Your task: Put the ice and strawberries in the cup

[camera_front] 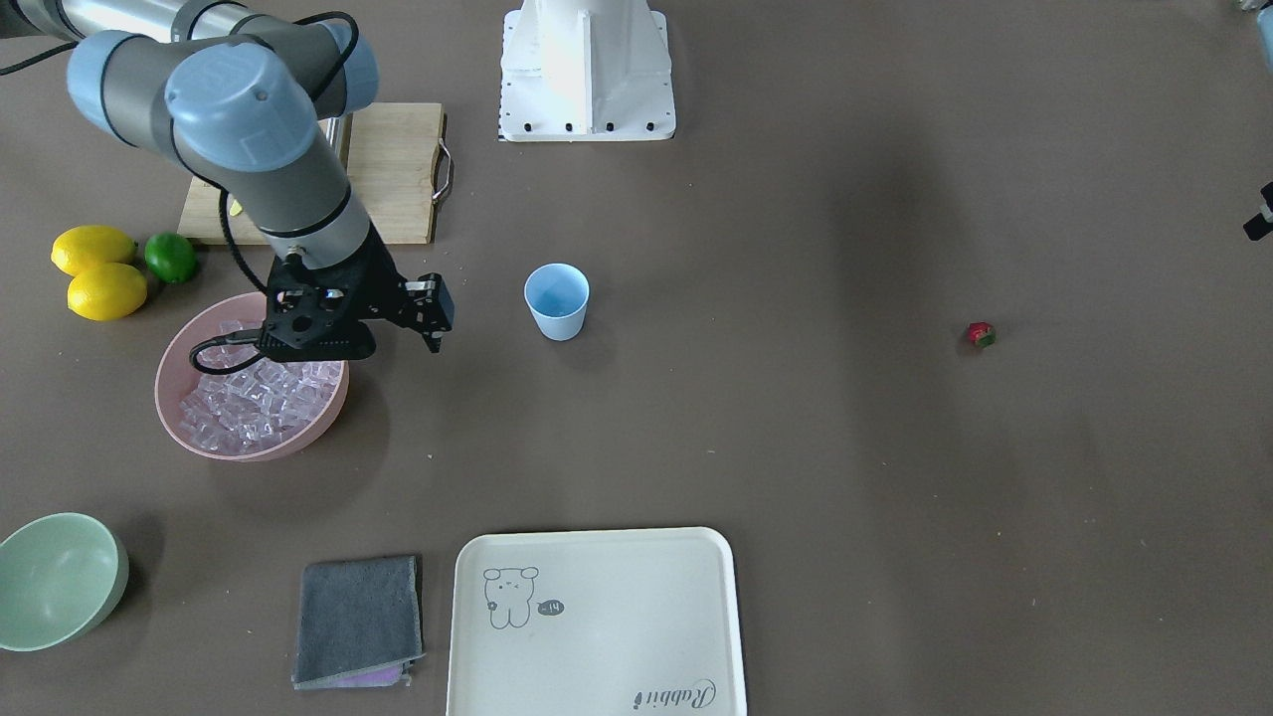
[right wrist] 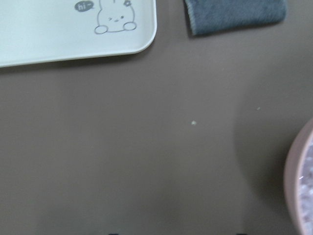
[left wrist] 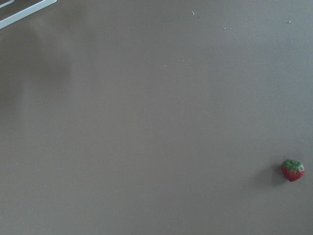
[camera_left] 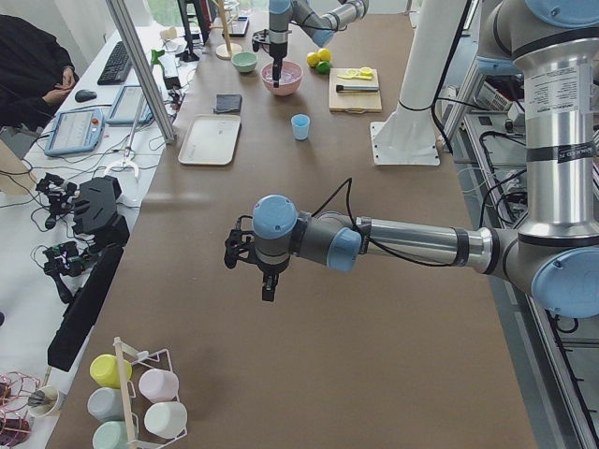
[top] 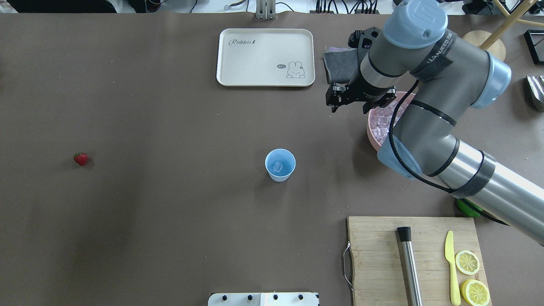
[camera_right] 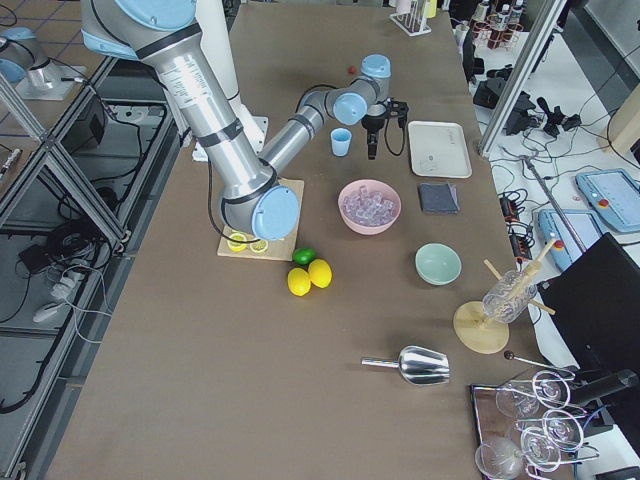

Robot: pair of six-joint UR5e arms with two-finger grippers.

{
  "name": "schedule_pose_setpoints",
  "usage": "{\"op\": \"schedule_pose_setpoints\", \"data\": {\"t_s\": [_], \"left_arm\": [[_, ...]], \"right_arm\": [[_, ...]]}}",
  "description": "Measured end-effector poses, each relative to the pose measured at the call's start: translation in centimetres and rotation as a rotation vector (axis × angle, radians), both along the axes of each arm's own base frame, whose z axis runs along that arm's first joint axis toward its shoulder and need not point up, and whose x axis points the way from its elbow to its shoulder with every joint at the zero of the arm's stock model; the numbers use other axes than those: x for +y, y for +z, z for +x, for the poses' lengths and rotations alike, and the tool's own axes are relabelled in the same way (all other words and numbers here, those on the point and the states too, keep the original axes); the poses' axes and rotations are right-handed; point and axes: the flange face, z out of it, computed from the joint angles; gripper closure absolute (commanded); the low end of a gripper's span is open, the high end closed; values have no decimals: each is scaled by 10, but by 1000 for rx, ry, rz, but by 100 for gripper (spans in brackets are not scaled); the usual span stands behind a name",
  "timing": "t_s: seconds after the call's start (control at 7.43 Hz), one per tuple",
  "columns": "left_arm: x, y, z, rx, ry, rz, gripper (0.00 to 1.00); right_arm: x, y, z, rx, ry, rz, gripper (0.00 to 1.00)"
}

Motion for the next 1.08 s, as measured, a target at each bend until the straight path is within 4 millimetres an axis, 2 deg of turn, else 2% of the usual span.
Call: {"op": "schedule_pose_setpoints", "data": {"t_s": [0.27, 0.54, 1.08], "left_arm": [[3, -1, -4, 0, -7, 1, 2], [9, -2, -5, 0, -10, 1, 2], [12, -1, -6, 0, -12, -2, 2]], "right_arm": [[-34, 37, 28, 84, -113, 125, 19], [-53, 61, 36, 139, -219, 215, 22], [-55, 90, 30, 184, -334, 276, 24]]}}
